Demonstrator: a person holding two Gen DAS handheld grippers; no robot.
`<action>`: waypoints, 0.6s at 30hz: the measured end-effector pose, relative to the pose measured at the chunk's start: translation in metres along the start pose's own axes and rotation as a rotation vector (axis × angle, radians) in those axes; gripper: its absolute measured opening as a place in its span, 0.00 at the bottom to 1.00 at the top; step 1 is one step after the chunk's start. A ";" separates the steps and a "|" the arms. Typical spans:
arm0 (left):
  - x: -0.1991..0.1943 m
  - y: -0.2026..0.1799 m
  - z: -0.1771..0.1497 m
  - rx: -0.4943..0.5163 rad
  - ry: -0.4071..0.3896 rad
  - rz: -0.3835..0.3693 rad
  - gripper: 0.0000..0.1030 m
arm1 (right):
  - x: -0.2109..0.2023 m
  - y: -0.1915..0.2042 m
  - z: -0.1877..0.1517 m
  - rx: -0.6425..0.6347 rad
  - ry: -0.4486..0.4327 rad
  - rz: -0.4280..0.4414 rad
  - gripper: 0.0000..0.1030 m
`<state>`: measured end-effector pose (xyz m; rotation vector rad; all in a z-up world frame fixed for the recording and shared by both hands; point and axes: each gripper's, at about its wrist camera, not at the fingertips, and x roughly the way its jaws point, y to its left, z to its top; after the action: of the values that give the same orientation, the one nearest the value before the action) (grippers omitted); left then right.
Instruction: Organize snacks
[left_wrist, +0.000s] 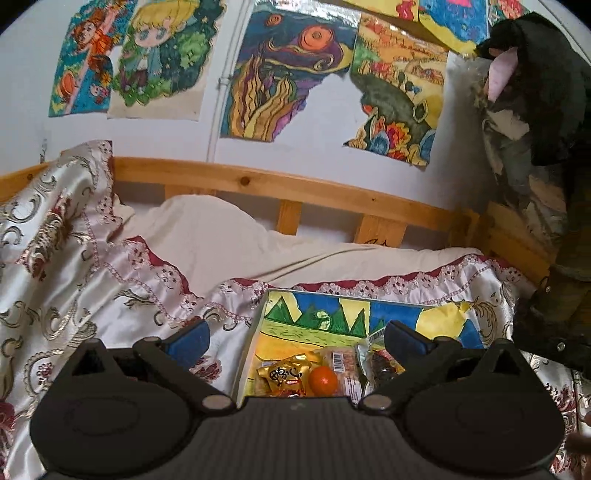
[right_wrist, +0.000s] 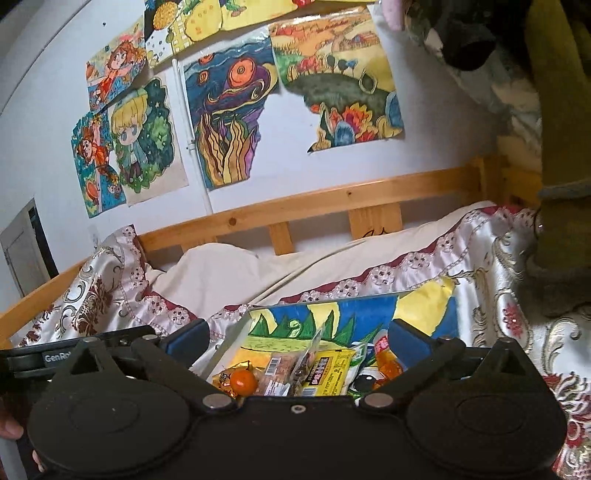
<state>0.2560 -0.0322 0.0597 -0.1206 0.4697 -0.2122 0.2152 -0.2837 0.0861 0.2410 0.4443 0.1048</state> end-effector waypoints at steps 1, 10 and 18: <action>-0.005 0.000 -0.001 -0.001 -0.005 0.002 1.00 | -0.004 0.000 -0.001 -0.001 -0.005 -0.001 0.99; -0.042 -0.002 -0.014 -0.006 -0.030 0.017 1.00 | -0.047 0.010 -0.013 -0.039 -0.037 0.000 0.99; -0.076 -0.010 -0.028 0.022 -0.061 0.023 1.00 | -0.080 0.013 -0.024 -0.046 -0.060 0.004 0.99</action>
<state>0.1751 -0.0259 0.0697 -0.0998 0.4082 -0.1904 0.1320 -0.2788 0.1017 0.1998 0.3815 0.1108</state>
